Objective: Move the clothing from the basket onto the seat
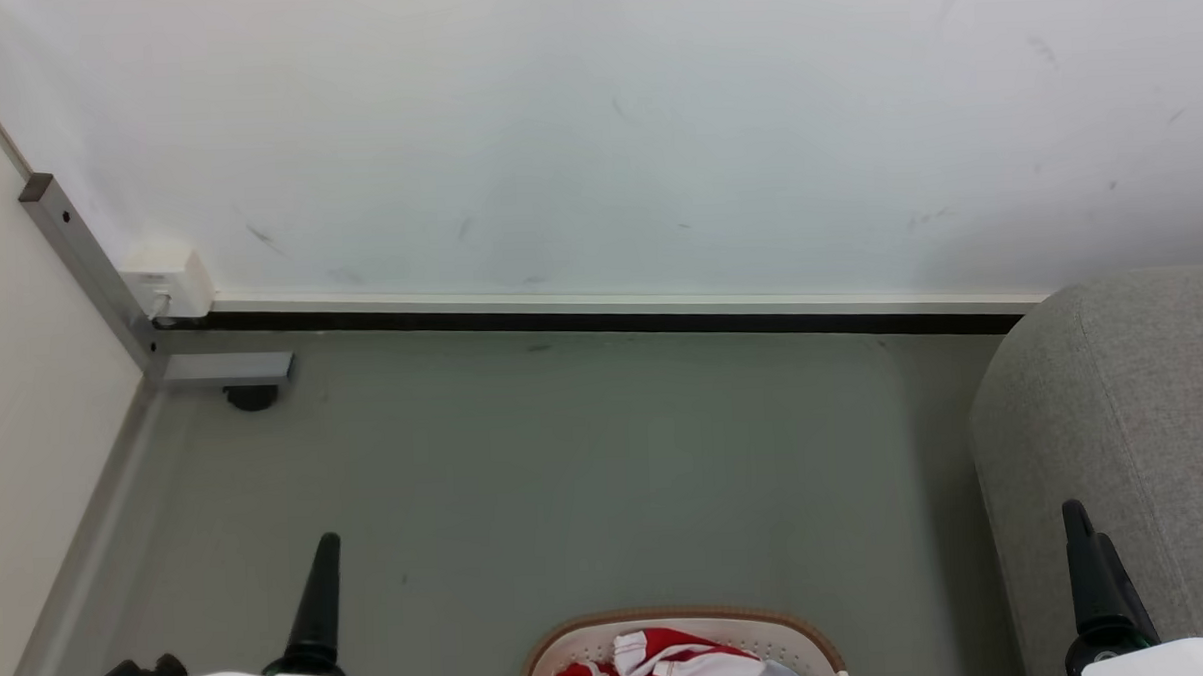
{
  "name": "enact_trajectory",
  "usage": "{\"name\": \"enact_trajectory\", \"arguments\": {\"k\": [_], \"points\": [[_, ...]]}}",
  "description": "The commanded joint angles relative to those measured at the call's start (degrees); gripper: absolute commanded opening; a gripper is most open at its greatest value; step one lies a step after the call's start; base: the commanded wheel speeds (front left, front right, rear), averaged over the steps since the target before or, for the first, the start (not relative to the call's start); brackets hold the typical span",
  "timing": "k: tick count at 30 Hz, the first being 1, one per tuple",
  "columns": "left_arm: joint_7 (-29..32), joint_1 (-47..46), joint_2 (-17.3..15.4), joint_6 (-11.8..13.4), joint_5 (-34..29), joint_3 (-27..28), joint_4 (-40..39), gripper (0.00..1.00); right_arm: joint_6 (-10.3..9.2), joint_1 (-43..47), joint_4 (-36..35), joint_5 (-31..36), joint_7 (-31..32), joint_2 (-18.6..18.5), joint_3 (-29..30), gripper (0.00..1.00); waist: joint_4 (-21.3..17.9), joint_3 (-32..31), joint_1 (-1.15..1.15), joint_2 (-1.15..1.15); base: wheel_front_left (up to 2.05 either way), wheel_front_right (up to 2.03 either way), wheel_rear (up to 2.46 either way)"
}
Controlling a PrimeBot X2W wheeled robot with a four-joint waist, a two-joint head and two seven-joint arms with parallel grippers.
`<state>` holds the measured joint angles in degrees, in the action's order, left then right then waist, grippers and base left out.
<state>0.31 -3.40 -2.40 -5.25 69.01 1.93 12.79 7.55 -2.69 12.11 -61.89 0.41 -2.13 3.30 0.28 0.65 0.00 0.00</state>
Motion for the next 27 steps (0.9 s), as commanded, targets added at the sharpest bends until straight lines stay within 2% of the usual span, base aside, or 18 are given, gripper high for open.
{"name": "enact_trajectory", "arguments": {"k": [1,27], "points": [[-0.74,-0.39,-0.37,0.2,-3.25,-0.42,-1.34,1.0,-0.02,-0.25,-1.23,3.31,-0.86,-0.63,-0.3,1.0,-0.02,0.04,0.0,0.0,0.0,0.0,0.0],[-6.25,1.36,-0.49,2.53,-27.5,-4.19,-5.15,1.0,-0.05,1.92,-2.77,27.35,-6.3,-0.72,-1.9,1.0,-0.37,0.55,0.0,0.0,0.0,0.0,0.0]]}}
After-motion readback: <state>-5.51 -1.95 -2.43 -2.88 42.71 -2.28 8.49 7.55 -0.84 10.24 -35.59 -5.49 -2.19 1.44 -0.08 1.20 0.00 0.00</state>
